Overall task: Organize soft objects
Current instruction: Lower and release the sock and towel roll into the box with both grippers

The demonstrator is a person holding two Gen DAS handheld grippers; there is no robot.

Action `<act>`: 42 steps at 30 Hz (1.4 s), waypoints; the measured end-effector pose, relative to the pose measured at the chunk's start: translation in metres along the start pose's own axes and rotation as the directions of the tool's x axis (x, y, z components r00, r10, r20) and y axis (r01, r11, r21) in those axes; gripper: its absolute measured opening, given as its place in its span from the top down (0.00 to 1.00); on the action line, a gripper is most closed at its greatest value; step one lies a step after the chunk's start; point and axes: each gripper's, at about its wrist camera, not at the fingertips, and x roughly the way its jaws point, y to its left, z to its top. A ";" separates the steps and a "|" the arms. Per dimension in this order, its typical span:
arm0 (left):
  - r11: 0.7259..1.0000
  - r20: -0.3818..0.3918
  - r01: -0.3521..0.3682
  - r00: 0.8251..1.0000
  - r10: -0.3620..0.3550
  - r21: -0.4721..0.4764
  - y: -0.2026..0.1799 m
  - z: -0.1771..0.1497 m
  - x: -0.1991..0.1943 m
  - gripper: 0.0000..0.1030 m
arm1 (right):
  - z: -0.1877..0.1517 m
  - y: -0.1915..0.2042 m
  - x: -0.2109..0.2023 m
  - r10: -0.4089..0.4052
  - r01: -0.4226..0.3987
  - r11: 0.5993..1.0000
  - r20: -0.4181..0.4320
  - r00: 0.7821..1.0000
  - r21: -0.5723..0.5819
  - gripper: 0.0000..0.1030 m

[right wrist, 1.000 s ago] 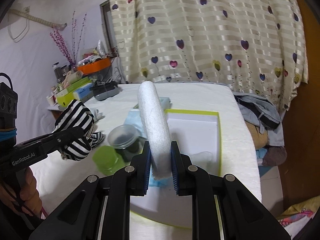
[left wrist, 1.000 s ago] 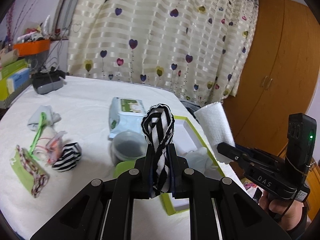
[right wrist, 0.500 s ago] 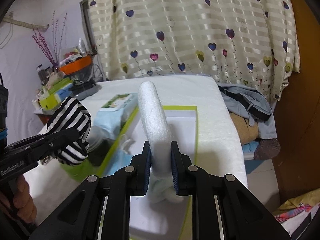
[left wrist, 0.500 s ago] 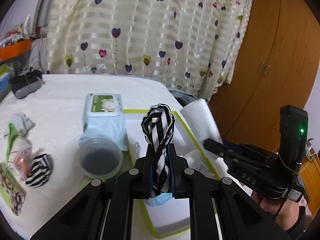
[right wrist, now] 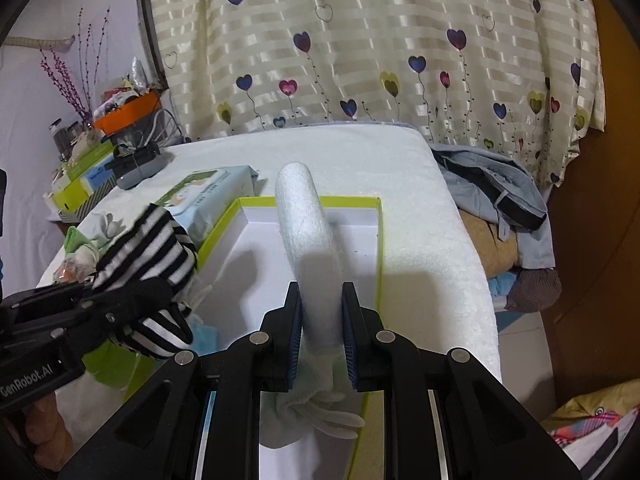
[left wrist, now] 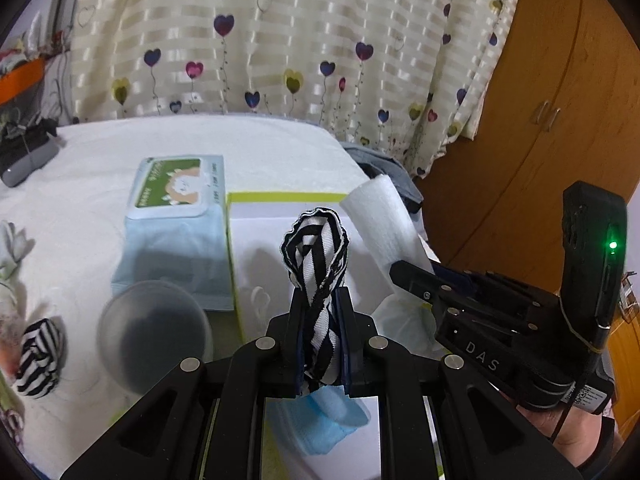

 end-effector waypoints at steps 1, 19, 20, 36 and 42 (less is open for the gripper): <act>1.000 -0.006 -0.002 1.000 0.002 0.000 0.000 0.000 0.003 0.89 | 0.000 0.000 0.002 0.001 -0.001 1.000 -0.009 1.000 -0.006 0.81; 1.000 -0.001 0.017 1.000 -0.017 0.006 -0.006 0.000 0.000 0.73 | 0.003 0.004 -0.023 -0.011 0.012 0.999 0.039 0.999 -0.030 0.66; 1.000 0.006 0.019 1.000 -0.019 0.007 -0.007 -0.001 -0.005 0.73 | 0.001 0.005 -0.027 -0.008 0.009 1.000 0.043 0.999 -0.029 0.66; 1.000 0.058 0.029 0.998 -0.029 -0.006 -0.004 -0.018 -0.047 0.73 | -0.007 -0.011 0.003 0.044 -0.042 0.998 -0.027 0.999 0.054 0.66; 1.000 0.064 0.030 0.998 -0.030 -0.008 -0.001 -0.020 -0.052 0.73 | -0.007 -0.001 -0.015 0.048 -0.048 0.998 -0.002 0.999 0.039 0.66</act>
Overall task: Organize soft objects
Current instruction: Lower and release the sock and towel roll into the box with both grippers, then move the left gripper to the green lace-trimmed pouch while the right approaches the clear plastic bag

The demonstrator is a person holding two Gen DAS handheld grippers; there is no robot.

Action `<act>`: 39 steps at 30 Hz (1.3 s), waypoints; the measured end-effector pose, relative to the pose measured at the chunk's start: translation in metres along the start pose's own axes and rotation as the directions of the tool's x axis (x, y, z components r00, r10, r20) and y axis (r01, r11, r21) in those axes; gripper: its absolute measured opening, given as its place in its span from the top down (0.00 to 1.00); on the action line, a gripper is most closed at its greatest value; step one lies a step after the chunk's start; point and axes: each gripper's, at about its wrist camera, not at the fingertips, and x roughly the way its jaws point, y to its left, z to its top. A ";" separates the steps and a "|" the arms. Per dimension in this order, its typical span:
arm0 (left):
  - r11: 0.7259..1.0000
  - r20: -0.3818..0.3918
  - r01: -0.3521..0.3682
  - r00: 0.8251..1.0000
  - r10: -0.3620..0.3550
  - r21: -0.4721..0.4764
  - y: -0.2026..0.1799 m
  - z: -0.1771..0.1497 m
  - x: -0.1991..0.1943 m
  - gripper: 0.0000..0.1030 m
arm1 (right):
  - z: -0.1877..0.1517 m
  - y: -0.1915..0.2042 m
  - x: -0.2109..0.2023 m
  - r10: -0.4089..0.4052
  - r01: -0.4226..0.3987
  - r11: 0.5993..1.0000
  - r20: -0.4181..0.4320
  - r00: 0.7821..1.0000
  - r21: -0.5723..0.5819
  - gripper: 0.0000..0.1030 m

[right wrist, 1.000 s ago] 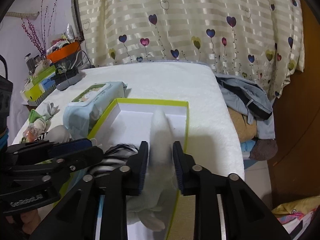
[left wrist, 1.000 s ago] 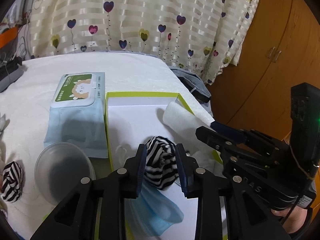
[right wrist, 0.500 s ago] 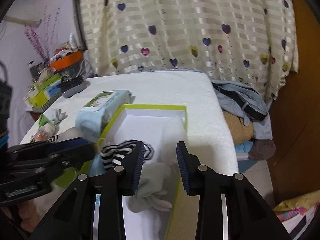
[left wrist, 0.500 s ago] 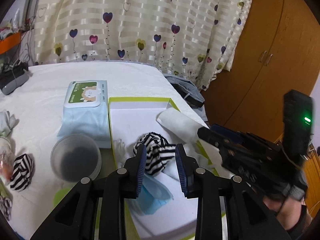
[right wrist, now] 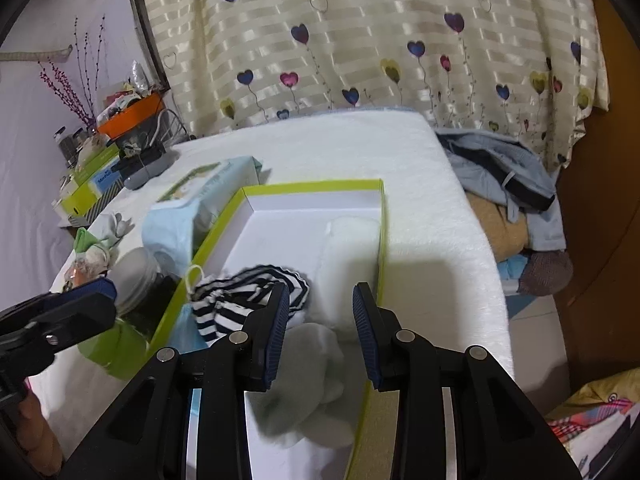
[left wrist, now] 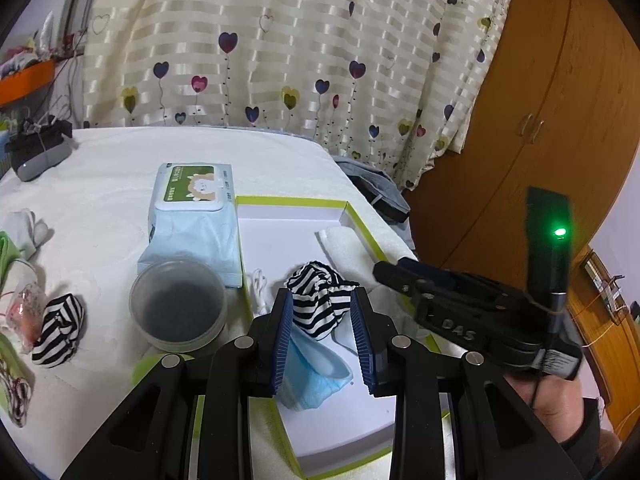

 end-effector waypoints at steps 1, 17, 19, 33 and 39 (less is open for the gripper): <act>1.000 0.002 0.000 1.000 0.000 0.002 0.000 -0.001 -0.002 0.73 | 0.000 0.004 -0.006 -0.004 0.004 1.000 0.011 1.000 -0.007 0.66; 0.999 0.034 -0.016 0.999 0.015 0.028 -0.004 -0.033 -0.040 0.73 | -0.028 0.053 -0.069 -0.017 0.025 0.995 0.083 0.996 -0.096 0.50; 0.999 0.036 -0.023 0.999 0.022 0.029 -0.005 -0.038 -0.045 0.73 | -0.032 0.059 -0.073 -0.011 0.021 0.994 0.085 0.996 -0.108 0.50; 0.999 0.069 -0.047 0.997 0.046 0.014 0.006 -0.057 -0.078 0.73 | -0.052 0.093 -0.085 0.041 -0.029 0.985 0.064 0.997 -0.172 0.50; 0.997 0.094 -0.080 0.992 0.082 -0.025 0.023 -0.056 -0.086 0.73 | -0.050 0.107 -0.084 0.057 -0.042 0.979 0.069 0.996 -0.201 0.50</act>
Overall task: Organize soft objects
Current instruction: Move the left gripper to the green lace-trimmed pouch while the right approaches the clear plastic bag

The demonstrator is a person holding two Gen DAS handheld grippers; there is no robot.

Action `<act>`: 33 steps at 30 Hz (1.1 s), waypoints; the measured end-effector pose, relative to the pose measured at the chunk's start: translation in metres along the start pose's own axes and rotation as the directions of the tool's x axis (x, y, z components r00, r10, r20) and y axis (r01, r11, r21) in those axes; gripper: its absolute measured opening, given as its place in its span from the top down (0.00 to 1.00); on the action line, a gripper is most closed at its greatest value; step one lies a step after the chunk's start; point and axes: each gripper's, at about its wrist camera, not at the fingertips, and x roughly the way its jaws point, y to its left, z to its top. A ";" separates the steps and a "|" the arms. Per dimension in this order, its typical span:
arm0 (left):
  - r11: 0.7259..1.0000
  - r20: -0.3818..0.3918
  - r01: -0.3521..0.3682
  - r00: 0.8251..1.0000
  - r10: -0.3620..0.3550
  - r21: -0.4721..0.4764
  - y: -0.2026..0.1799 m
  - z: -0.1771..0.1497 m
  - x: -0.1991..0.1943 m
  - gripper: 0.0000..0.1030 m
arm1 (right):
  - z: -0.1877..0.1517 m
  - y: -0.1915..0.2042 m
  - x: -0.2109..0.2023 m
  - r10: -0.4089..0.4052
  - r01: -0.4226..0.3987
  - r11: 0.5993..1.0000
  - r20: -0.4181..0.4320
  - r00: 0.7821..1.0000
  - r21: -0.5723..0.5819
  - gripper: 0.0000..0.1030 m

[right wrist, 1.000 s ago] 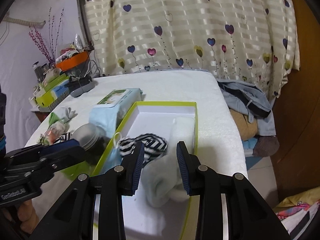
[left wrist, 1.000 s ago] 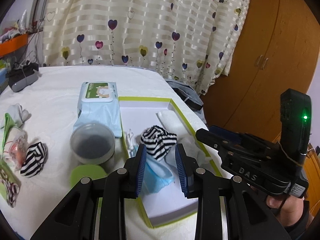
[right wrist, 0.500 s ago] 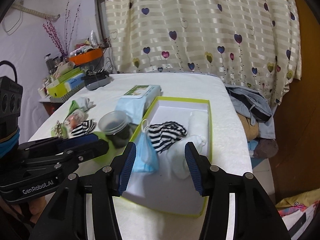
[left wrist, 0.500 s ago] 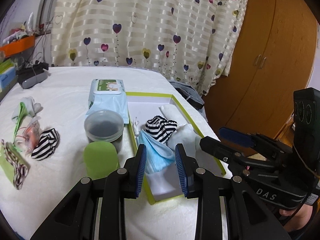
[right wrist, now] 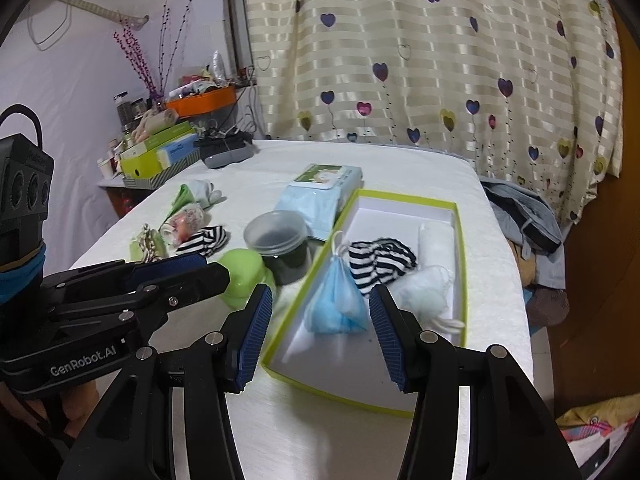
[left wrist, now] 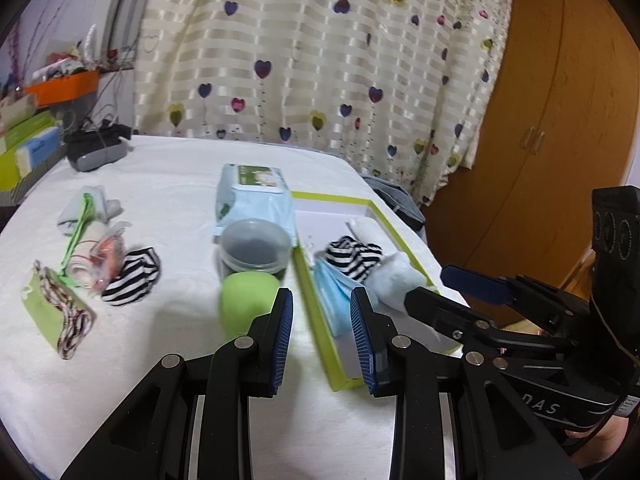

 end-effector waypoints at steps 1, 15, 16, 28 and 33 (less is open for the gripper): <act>1.000 0.001 -0.004 1.000 0.004 -0.008 0.003 0.000 0.000 0.73 | 0.001 0.002 0.000 0.002 -0.001 1.000 0.003 1.000 -0.004 0.50; 0.993 -0.006 -0.058 0.998 0.057 -0.100 0.039 -0.005 -0.002 0.72 | 0.006 0.023 0.014 0.077 -0.077 0.996 -0.008 0.997 -0.051 0.50; 0.992 -0.007 -0.061 0.998 0.061 -0.107 0.041 -0.005 -0.002 0.72 | 0.006 0.024 0.015 0.082 -0.083 0.995 -0.011 0.997 -0.055 0.50; 0.963 -0.011 -0.143 0.990 0.144 -0.227 0.091 -0.012 -0.011 0.72 | 0.015 0.054 0.036 0.141 -0.144 0.984 -0.036 0.989 -0.104 0.50; 0.938 -0.010 -0.199 0.979 0.205 -0.285 0.119 -0.014 -0.021 0.69 | 0.019 0.069 0.044 0.173 -0.178 0.975 -0.043 0.984 -0.133 0.50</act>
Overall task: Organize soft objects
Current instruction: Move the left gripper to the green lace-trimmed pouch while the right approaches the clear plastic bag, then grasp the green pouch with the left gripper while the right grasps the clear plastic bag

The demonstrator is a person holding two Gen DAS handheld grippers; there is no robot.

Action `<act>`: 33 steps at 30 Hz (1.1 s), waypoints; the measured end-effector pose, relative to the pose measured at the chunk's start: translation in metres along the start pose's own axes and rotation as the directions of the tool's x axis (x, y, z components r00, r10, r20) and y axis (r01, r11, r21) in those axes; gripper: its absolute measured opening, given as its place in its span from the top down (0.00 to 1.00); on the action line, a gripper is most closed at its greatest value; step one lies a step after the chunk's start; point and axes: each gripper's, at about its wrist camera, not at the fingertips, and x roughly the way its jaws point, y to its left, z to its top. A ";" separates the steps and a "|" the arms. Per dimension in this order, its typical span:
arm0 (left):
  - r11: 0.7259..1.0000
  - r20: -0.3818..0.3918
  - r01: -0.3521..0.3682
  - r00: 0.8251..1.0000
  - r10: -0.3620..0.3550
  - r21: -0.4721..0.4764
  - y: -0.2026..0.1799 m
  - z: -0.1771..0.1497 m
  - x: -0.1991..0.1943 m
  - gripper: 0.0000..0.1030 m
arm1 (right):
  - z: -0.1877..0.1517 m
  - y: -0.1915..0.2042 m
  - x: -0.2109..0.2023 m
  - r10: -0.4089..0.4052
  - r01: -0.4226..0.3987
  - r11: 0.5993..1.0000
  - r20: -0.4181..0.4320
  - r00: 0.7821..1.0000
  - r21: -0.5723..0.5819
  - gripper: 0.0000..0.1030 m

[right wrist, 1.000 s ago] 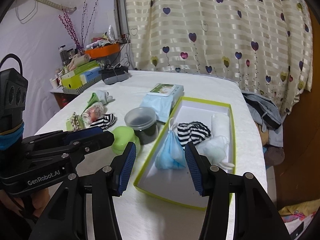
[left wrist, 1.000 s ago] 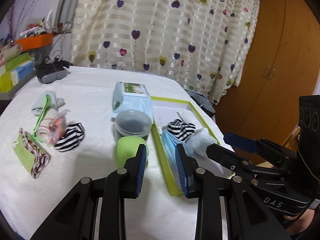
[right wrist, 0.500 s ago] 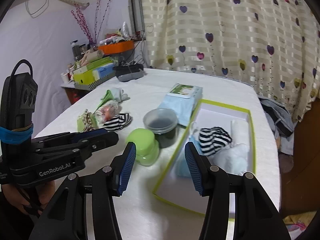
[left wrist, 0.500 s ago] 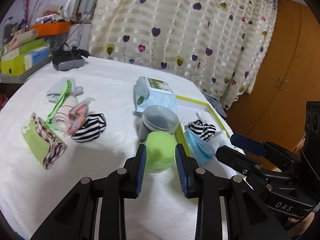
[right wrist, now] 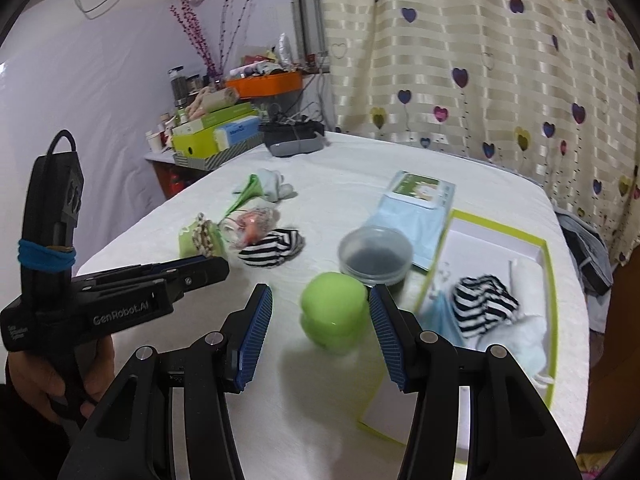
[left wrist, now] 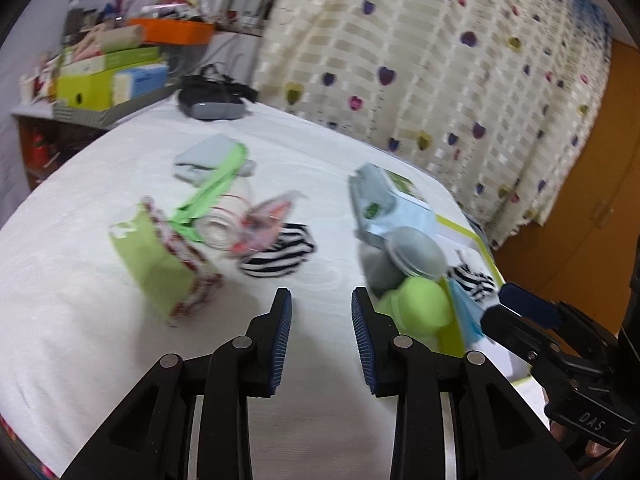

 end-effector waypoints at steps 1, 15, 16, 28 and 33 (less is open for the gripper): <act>1.000 0.004 -0.006 1.000 0.006 -0.008 0.004 0.002 0.000 0.66 | 0.001 0.003 0.002 0.004 -0.004 1.000 -0.001 1.000 -0.006 0.50; 0.964 -0.002 -0.191 0.981 0.194 -0.186 0.076 0.012 0.013 0.53 | 0.017 0.026 0.028 0.055 -0.056 0.997 -0.013 0.998 -0.062 0.50; 0.961 -0.006 -0.198 0.980 0.200 -0.191 0.078 0.012 0.014 0.50 | 0.018 0.026 0.030 0.055 -0.056 0.996 -0.015 0.998 -0.063 0.50; 0.943 -0.088 -0.240 0.970 0.225 -0.229 0.087 0.015 0.053 0.42 | 0.023 0.033 0.049 0.066 -0.069 0.995 -0.037 0.997 -0.076 0.50; 0.950 -0.069 -0.216 0.976 0.205 -0.226 0.090 0.015 0.053 0.55 | 0.031 0.040 0.059 0.073 -0.075 0.993 -0.035 0.997 -0.090 0.50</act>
